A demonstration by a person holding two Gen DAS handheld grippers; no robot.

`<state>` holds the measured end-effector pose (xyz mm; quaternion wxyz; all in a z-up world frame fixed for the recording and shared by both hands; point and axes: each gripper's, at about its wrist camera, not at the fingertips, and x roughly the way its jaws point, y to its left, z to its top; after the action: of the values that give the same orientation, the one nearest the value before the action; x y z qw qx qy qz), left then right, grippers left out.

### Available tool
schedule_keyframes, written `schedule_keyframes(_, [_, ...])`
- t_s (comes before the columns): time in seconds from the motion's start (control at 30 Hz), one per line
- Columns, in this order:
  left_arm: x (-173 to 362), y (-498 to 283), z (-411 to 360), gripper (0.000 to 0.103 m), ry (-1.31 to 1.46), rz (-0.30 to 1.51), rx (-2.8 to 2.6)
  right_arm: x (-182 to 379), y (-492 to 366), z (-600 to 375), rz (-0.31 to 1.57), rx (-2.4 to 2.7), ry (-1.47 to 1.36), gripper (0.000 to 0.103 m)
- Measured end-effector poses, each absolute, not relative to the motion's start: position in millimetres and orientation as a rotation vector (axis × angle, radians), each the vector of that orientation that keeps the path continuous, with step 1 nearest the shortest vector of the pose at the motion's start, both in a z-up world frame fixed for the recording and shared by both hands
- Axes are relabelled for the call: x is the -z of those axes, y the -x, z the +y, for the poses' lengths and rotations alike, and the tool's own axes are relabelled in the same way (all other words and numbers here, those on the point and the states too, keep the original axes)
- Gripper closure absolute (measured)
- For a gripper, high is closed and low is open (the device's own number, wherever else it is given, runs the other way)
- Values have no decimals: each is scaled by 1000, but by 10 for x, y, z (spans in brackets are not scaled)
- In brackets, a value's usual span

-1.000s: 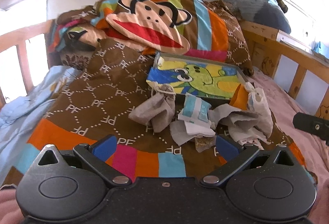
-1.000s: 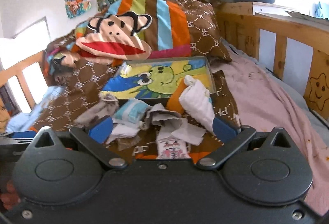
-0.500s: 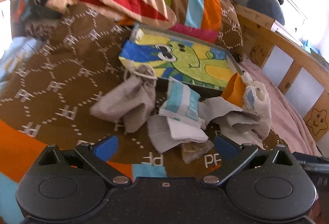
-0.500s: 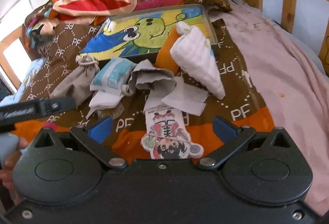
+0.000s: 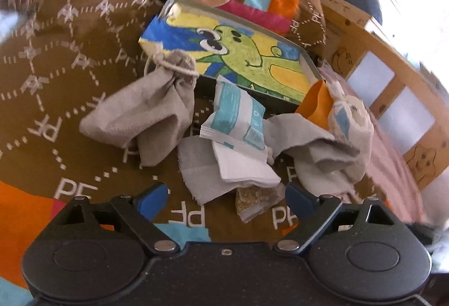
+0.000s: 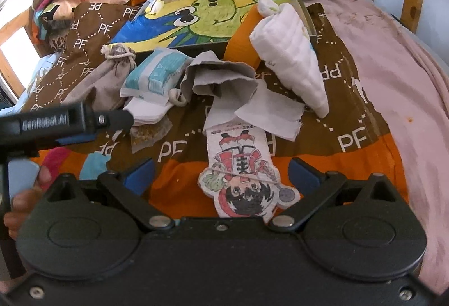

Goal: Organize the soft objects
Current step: 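Grasp the cartoon paper card with the right tool while the left tool grasps a white tissue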

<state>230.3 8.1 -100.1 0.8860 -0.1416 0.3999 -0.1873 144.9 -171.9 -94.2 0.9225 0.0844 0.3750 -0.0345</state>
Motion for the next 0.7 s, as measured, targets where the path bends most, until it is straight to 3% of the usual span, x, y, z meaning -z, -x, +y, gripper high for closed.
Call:
schedule_keyframes(0.13, [1093, -2466, 120, 13, 389, 870, 379, 1011, -1510, -1709, 783, 71, -179, 13])
schedule_keyframes(0.27, [1149, -2580, 111, 23, 437, 892, 379, 1068, -1560, -1708, 786, 80, -178, 15])
schedule_keyframes(0.43, [1208, -2690, 149, 56, 518, 912, 394, 1133, -1618, -1700, 794, 89, -175, 15])
schedule_keyframes(0.57, [1245, -2747, 211, 74, 584, 914, 396, 1172, -1652, -1685, 793, 92, -167, 15])
schedule_keyframes(0.63, [1240, -2750, 235, 91, 597, 909, 392, 1178, -1659, -1678, 789, 95, -162, 17])
schedule_keyframes(0.7, [1220, -2746, 238, 97, 593, 900, 394, 1183, -1653, -1683, 787, 97, -160, 19])
